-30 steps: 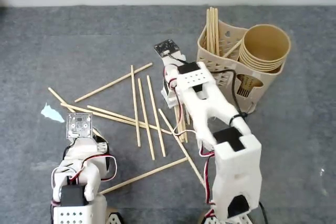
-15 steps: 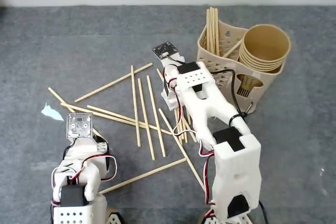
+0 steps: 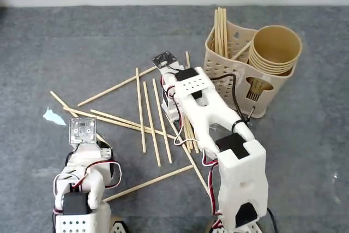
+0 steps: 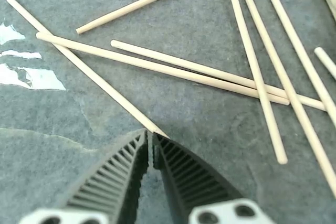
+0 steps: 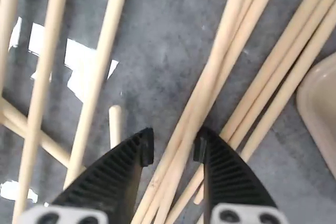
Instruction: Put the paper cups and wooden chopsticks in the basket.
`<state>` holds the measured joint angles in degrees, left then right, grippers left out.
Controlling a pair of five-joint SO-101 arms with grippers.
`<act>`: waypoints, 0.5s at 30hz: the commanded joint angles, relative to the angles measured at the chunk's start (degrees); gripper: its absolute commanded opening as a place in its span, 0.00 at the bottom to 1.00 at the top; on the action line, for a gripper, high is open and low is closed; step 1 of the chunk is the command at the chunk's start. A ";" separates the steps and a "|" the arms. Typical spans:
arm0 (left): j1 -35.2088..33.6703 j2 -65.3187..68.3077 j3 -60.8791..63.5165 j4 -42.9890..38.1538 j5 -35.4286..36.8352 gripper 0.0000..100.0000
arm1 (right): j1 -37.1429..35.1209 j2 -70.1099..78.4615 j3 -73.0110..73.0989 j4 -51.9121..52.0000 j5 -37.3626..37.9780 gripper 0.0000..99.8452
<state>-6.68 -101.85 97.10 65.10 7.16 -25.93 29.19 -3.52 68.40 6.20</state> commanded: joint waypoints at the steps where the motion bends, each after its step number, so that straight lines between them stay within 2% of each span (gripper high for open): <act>1: -0.18 0.18 -0.48 -1.14 -0.44 0.02 | -1.36 -0.48 -0.44 1.45 -0.70 0.14; 6: -0.18 0.18 -0.48 -1.14 -0.44 0.02 | -1.45 -0.40 -0.44 0.84 -0.44 0.01; 15: -0.18 0.18 -0.48 -1.14 -0.44 0.02 | -1.19 -4.09 -2.46 3.82 -0.26 0.01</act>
<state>-6.68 -101.85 97.10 65.10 7.16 -26.29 29.27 -3.78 69.80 6.02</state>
